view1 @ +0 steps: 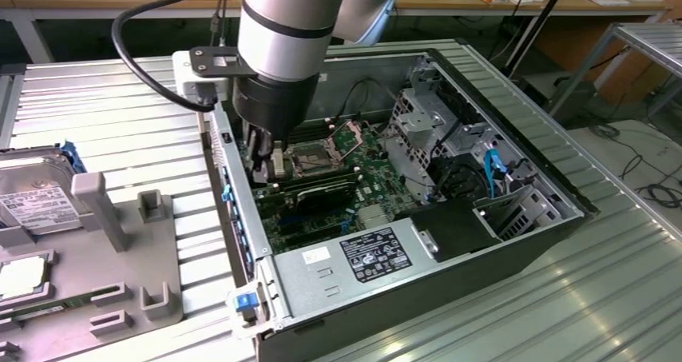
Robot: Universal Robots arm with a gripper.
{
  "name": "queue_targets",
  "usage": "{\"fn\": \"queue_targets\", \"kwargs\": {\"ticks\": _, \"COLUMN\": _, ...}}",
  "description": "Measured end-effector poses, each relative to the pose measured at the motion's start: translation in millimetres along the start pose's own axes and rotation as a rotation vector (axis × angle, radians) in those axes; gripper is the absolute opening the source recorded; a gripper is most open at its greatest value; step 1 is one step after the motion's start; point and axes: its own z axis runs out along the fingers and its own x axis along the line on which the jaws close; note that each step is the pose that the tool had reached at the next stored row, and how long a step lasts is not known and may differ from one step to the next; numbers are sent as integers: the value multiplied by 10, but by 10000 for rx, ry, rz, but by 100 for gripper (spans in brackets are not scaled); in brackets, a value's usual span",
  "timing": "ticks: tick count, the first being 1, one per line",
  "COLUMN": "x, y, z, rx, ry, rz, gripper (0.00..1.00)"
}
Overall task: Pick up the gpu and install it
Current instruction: 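Press down on the gpu until it lock into place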
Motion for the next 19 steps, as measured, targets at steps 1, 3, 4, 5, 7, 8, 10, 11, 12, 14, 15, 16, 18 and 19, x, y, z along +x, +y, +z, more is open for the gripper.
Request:
{"fn": "queue_targets", "kwargs": {"ticks": 1, "x": 1, "y": 7, "z": 2, "rx": 0, "ry": -1, "rz": 2, "gripper": 11}}
{"fn": "queue_targets", "kwargs": {"ticks": 3, "x": 1, "y": 15, "z": 5, "rx": 0, "ry": 0, "rz": 3, "gripper": 11}}
{"fn": "queue_targets", "kwargs": {"ticks": 4, "x": 1, "y": 15, "z": 4, "rx": 0, "ry": 1, "rz": 3, "gripper": 11}}
{"fn": "queue_targets", "kwargs": {"ticks": 5, "x": 2, "y": 15, "z": 3, "rx": -1, "ry": 3, "rz": 2, "gripper": 11}}
{"fn": "queue_targets", "kwargs": {"ticks": 7, "x": 2, "y": 16, "z": 5, "rx": -1, "ry": 2, "rz": 3, "gripper": 11}}
{"fn": "queue_targets", "kwargs": {"ticks": 8, "x": 2, "y": 16, "z": 8, "rx": 1, "ry": 1, "rz": 3, "gripper": 11}}
{"fn": "queue_targets", "kwargs": {"ticks": 10, "x": 2, "y": 14, "z": 16, "rx": 5, "ry": 0, "rz": 2, "gripper": 11}}
{"fn": "queue_targets", "kwargs": {"ticks": 11, "x": 2, "y": 15, "z": 16, "rx": 4, "ry": 1, "rz": 3, "gripper": 11}}
{"fn": "queue_targets", "kwargs": {"ticks": 12, "x": 2, "y": 15, "z": 16, "rx": 3, "ry": 3, "rz": 3, "gripper": 11}}
{"fn": "queue_targets", "kwargs": {"ticks": 14, "x": 1, "y": 16, "z": 21, "rx": 4, "ry": 2, "rz": 3, "gripper": 11}}
{"fn": "queue_targets", "kwargs": {"ticks": 15, "x": 1, "y": 20, "z": 23, "rx": 4, "ry": 2, "rz": 4, "gripper": 11}}
{"fn": "queue_targets", "kwargs": {"ticks": 16, "x": 1, "y": 22, "z": 25, "rx": 4, "ry": 2, "rz": 3, "gripper": 11}}
{"fn": "queue_targets", "kwargs": {"ticks": 18, "x": 1, "y": 21, "z": 26, "rx": 5, "ry": 1, "rz": 2, "gripper": 11}}
{"fn": "queue_targets", "kwargs": {"ticks": 19, "x": -9, "y": 23, "z": 29, "rx": 7, "ry": -2, "rz": 5, "gripper": 11}}
